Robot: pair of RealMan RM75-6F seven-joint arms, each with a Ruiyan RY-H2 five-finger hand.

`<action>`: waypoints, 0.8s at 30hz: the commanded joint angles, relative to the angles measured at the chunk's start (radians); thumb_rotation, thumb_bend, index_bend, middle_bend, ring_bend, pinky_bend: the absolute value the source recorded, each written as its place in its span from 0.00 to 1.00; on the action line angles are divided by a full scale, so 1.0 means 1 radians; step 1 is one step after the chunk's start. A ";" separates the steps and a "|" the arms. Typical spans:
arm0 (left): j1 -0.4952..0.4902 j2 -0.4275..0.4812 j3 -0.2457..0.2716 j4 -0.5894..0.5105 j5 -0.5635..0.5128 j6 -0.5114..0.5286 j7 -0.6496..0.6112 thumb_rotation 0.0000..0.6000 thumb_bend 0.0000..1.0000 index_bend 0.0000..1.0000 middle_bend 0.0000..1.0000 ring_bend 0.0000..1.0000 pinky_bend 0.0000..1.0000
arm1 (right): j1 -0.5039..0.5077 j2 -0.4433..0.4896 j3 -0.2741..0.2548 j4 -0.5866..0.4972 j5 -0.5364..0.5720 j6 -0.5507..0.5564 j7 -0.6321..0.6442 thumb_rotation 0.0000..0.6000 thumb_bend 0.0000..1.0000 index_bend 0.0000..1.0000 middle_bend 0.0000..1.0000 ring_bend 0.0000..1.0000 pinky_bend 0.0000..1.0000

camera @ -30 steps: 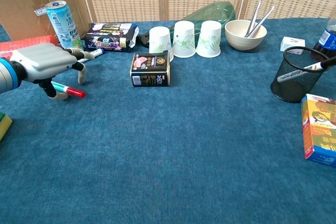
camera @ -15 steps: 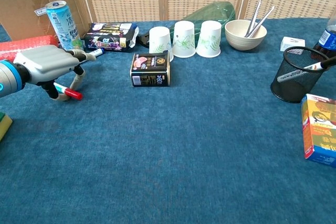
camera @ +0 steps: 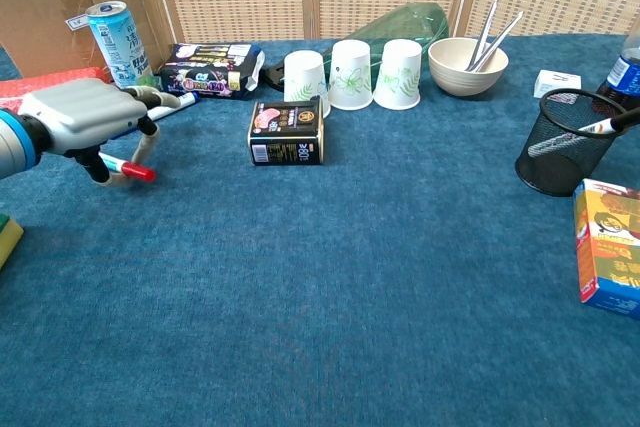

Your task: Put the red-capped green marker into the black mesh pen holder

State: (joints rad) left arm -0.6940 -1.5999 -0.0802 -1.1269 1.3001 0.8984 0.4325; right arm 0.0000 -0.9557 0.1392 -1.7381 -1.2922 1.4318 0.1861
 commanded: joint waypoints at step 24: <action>0.103 0.296 -0.022 -0.320 0.073 0.155 -0.397 1.00 0.39 0.65 0.00 0.00 0.22 | 0.054 -0.025 -0.028 0.028 -0.044 -0.135 0.139 1.00 0.00 0.00 0.00 0.00 0.03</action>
State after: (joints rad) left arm -0.6003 -1.3303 -0.0953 -1.4228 1.3696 1.0484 0.0860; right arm 0.0373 -0.9754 0.1166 -1.7213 -1.3273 1.3321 0.2899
